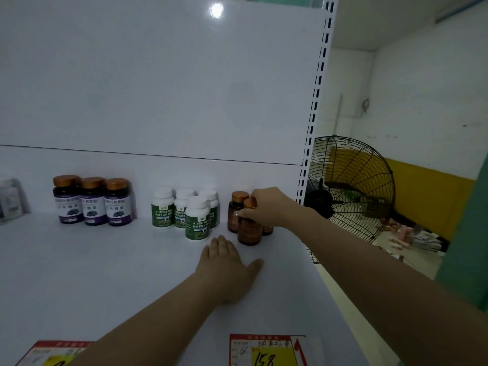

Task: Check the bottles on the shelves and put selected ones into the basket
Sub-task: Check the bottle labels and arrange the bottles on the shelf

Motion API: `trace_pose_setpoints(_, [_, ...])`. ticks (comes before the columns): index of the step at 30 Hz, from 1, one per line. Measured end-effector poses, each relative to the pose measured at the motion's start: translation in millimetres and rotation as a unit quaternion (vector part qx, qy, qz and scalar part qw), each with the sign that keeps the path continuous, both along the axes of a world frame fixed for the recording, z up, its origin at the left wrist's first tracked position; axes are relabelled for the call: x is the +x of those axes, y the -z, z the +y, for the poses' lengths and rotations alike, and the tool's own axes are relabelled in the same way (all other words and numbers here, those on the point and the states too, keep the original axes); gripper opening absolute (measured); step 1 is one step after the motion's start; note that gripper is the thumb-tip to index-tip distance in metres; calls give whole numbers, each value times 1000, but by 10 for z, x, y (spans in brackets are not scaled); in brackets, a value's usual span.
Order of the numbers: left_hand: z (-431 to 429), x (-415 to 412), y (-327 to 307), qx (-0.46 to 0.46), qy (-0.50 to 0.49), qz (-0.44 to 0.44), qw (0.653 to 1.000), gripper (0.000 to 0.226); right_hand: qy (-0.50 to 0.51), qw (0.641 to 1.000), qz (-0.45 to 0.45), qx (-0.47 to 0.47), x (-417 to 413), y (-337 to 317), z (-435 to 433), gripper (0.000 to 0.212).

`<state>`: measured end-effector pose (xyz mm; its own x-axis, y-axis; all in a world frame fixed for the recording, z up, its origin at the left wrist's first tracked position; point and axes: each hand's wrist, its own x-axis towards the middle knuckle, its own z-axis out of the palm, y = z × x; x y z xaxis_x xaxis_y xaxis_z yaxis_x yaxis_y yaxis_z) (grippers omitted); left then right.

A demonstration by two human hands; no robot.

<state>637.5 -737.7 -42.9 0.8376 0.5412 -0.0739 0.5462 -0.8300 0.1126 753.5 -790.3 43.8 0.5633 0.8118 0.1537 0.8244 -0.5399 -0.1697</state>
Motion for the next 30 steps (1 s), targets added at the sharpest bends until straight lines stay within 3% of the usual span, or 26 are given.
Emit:
trace_pose_setpoints(6, [9,2,-28,-47,-17,-4,999,92,-4,997,47,64,-18,-227,-116,52])
trace_pose_setpoints(8, [6,10,-156,-118,-21,-45,992,89,-23,990,86,113,-28,-380,-178,51])
trace_pose_setpoints(9, [12,-1,-254,-177,-19,-91,980,75,-36,983,114,141,-32,-463,-206,50])
trace_pose_setpoints(11, [29,-76,-467,-302,4,-211,930,26,-66,966,171,184,-32,-622,-262,45])
trace_pose_setpoints(12, [56,-109,-558,-341,29,-267,901,15,-79,959,191,195,-34,-698,-293,42])
trace_pose_setpoints(15, [135,-202,-766,-428,84,-357,826,15,-116,937,243,224,-46,-876,-388,41])
trace_pose_setpoints(17, [139,-238,-860,-470,112,-371,793,36,-148,915,289,241,-58,-923,-435,38])
trace_pose_setpoints(19, [115,-255,-913,-464,122,-381,790,48,-179,893,326,253,-78,-917,-473,32])
trace_pose_setpoints(24, [76,-280,-881,-447,117,-397,793,21,-219,859,380,264,-89,-814,-564,26])
trace_pose_setpoints(30, [30,-269,-821,-426,96,-402,805,25,-219,842,421,256,-29,-685,-578,28])
